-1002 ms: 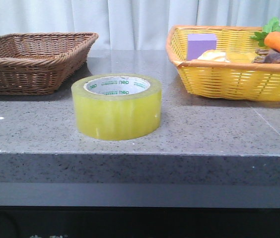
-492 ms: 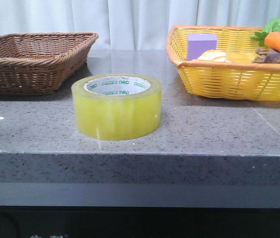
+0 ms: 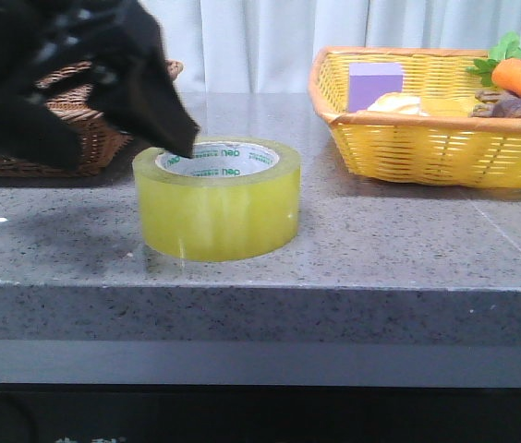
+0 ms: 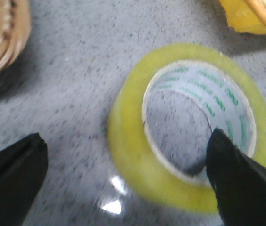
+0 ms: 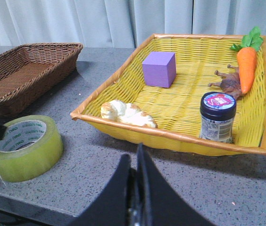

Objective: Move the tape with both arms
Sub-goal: 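Reach the left gripper down and grasp the tape roll rim, then lift the tape roll with the left gripper into the brown basket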

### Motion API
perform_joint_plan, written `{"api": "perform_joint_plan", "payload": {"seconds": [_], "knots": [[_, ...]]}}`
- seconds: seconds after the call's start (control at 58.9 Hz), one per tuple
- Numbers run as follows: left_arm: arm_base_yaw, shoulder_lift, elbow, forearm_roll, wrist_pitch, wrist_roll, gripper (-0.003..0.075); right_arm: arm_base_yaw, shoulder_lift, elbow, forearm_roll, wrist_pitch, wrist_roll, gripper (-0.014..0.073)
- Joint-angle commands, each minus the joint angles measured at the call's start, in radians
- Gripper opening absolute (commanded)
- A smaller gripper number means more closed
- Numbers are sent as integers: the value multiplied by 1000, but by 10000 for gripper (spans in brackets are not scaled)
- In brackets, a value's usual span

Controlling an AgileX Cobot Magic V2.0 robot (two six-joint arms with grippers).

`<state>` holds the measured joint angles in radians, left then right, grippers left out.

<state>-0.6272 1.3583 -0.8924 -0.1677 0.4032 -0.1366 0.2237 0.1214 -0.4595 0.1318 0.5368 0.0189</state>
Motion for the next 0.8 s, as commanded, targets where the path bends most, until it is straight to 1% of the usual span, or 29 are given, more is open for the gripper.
{"api": "perform_joint_plan", "payload": {"seconds": [0.0, 0.204, 0.289, 0.357, 0.628, 0.73, 0.781], "knots": [[-10, 23, -69, -16, -72, -10, 673, -5, 10, -22, -2, -80, -2, -90], [-22, 112, -130, -16, -66, -10, 668, -5, 10, -22, -2, -80, -2, -90], [-30, 119, -135, -16, -66, -10, 628, -5, 10, -22, -2, -80, -2, -90], [-30, 119, -135, -16, -66, -10, 554, -5, 10, -22, -2, -80, -2, -90], [-30, 119, -135, -16, -64, -10, 169, -5, 10, -22, -2, -80, -2, -90], [-30, 119, -135, -14, -68, -10, 77, -5, 10, -22, -2, -80, -2, -90], [-30, 119, -140, -14, -68, -10, 50, -5, 10, -22, -2, -80, -2, -90]]}}
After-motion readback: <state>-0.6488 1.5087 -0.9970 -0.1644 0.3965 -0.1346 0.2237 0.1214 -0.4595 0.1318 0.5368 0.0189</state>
